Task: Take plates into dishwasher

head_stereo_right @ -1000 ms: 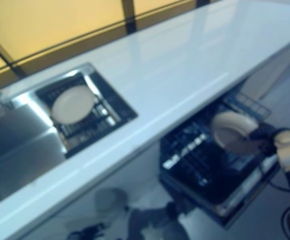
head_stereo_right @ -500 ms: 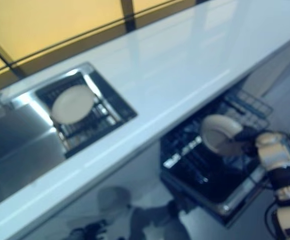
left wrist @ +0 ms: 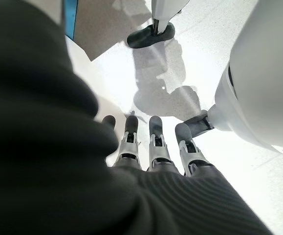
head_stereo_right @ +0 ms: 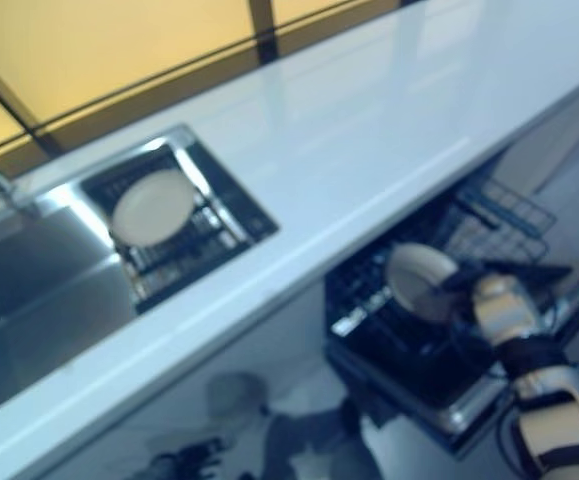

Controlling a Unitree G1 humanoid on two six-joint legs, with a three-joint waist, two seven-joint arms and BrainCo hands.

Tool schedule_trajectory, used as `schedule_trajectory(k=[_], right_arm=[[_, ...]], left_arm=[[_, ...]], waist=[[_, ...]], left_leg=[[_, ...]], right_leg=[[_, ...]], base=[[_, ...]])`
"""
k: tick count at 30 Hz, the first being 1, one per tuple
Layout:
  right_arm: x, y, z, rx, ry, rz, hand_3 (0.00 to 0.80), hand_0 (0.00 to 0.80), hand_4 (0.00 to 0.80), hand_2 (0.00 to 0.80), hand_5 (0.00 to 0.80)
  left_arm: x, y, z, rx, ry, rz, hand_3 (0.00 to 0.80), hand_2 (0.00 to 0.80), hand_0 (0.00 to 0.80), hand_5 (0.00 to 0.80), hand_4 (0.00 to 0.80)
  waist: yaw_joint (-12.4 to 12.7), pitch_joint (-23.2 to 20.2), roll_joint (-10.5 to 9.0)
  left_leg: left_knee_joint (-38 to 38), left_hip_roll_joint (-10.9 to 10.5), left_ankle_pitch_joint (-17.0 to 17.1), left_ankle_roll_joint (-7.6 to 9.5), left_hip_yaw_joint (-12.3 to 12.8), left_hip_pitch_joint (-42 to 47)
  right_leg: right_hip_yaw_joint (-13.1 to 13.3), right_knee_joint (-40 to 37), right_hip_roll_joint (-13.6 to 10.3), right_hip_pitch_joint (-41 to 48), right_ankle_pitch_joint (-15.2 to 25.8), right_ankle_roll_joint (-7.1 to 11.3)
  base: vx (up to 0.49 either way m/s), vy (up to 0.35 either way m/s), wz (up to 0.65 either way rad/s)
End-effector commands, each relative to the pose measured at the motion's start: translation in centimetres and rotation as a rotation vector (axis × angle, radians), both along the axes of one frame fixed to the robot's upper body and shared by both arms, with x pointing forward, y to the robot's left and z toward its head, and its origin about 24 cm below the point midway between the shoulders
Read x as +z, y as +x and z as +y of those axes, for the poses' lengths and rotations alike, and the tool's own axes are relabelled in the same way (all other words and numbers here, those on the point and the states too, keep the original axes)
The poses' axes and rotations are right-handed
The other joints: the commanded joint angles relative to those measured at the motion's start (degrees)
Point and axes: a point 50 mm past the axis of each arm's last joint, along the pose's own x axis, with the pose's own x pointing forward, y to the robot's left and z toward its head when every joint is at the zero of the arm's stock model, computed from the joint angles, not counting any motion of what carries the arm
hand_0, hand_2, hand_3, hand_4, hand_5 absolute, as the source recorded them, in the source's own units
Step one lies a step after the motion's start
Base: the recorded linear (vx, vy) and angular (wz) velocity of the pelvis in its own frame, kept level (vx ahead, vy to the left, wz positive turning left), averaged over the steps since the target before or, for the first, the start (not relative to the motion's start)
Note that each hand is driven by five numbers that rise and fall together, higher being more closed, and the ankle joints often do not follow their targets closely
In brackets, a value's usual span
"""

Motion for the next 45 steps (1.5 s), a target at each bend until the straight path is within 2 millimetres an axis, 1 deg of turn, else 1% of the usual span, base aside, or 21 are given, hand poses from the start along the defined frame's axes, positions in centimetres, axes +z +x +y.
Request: schedule_trajectory(k=[1,5,9,13,21,35,36,37,38,39,40,45], right_arm=[[3.6,2.0,-0.4,0.001,-0.054,-0.059,0.800,0.800,0.800,0.800,0.800],[2.2,1.8,-0.5,-0.016,-0.071,-0.033,0.800,0.800,0.800,0.800,0.800],[0.9,1.8,0.2,-0.022,-0.099,0.000,0.800,0.800,0.800,0.800,0.800],[-0.4,1.7,0.5,-0.036,-0.124,0.037,0.800,0.800,0.800,0.800,0.800],[-0.9,1.9,0.6,-0.034,-0.138,0.073,0.800,0.800,0.800,0.800,0.800],[-1.9,1.7,0.9,-0.037,-0.111,0.118,0.800,0.800,0.800,0.800,0.800],[-1.9,1.7,0.9,-0.037,-0.106,0.120,0.696,0.696,0.696,0.696,0.696],[-1.9,1.7,0.9,-0.040,-0.106,0.117,0.442,0.442,0.442,0.442,0.442],[-1.9,1.7,0.9,-0.041,-0.105,0.118,0.210,0.210,0.210,0.210,0.210],[-1.9,1.7,0.9,-0.042,-0.098,0.118,0.116,0.116,0.116,0.116,0.116],[-2.0,1.6,0.9,-0.043,-0.092,0.120,0.000,0.000,0.000,0.000,0.000],[-1.9,1.6,0.9,-0.036,-0.092,0.119,0.000,0.000,0.000,0.000,0.000]], left_arm=[[0.6,1.0,1.1,-0.026,0.019,0.003,0.000,0.000,0.000,0.000,0.000],[0.8,1.3,1.2,-0.038,-0.001,-0.007,0.000,0.000,0.000,0.000,0.000],[0.9,1.4,1.1,-0.044,-0.013,-0.012,0.000,0.000,0.000,0.000,0.000],[0.9,1.5,1.0,-0.048,-0.022,-0.016,0.000,0.000,0.000,0.000,0.000],[1.0,1.7,1.0,-0.061,-0.026,-0.021,0.000,0.000,0.000,0.000,0.000],[1.1,2.4,0.6,-0.072,-0.012,-0.017,0.000,0.000,0.000,0.000,0.000],[1.1,2.5,0.6,-0.071,-0.011,-0.016,0.000,0.000,0.000,0.000,0.000],[1.1,2.6,0.5,-0.070,-0.010,-0.018,0.000,0.000,0.000,0.000,0.000],[1.2,2.7,0.5,-0.070,-0.010,-0.020,0.000,0.000,0.000,0.000,0.000],[1.2,2.8,0.5,-0.069,-0.010,-0.021,0.000,0.000,0.000,0.000,0.000],[1.2,2.8,0.4,-0.067,-0.009,-0.021,0.000,0.000,0.000,0.000,0.000],[1.2,2.9,0.5,-0.065,-0.009,-0.016,0.000,0.000,0.000,0.000,0.000]], waist=[[2.24,-0.67,-3.16],[2.95,-0.48,-1.98],[3.43,-0.39,-1.38],[4.02,-0.16,-0.83],[4.77,0.03,-0.57],[4.66,-0.14,-1.49],[4.65,-0.14,-1.54],[4.58,-0.09,-1.61],[4.55,-0.04,-1.64],[4.51,0.00,-1.67],[4.49,0.03,-1.71],[4.34,-0.09,-1.86]], left_leg=[[-0.04,-0.88,0.51,1.43,-4.33,-0.70],[-0.04,-1.27,0.65,1.60,-4.73,-1.14],[-0.04,-1.55,0.74,1.73,-4.99,-1.41],[-0.04,-1.67,0.93,1.87,-5.30,-1.44],[-0.04,-1.74,1.25,1.93,-5.83,-1.86],[-0.04,-1.22,1.26,1.85,-5.58,-1.41],[-0.04,-1.18,1.29,1.84,-5.57,-1.40],[-0.04,-1.18,1.32,1.83,-5.55,-1.39],[-0.04,-1.18,1.31,1.85,-5.58,-1.37],[-0.04,-1.16,1.29,1.87,-5.59,-1.30],[-0.04,-1.17,1.27,1.89,-5.59,-1.26],[-0.04,-1.26,1.18,2.00,-5.61,-1.15]], right_leg=[[-0.46,0.20,-1.96,1.62,-1.30,1.73],[-0.75,0.20,-2.30,1.54,-1.46,1.67],[-0.84,0.20,-2.44,1.63,-1.63,1.62],[-1.09,0.20,-2.66,1.96,-1.69,1.55],[-1.33,0.20,-2.78,2.14,-1.74,1.54],[-0.96,0.20,-2.50,2.50,-1.76,1.56],[-0.91,0.20,-2.46,2.52,-1.75,1.57],[-0.81,0.20,-2.46,2.51,-1.69,1.60],[-0.76,0.20,-2.46,2.50,-1.67,1.59],[-0.72,0.20,-2.48,2.49,-1.61,1.58],[-0.69,0.20,-2.50,2.54,-1.60,1.60],[-0.47,0.20,-2.36,2.63,-1.67,1.58]], base=[[-0.014,0.079,0.06],[-0.010,0.061,0.11],[-0.010,0.029,0.05],[-0.006,0.017,0.05],[-0.019,0.005,0.04],[0.000,0.000,0.00],[0.000,0.000,0.00],[0.000,0.000,0.00],[0.000,0.000,0.00],[0.000,0.000,0.00],[0.000,0.000,0.00],[0.000,0.000,0.00]])
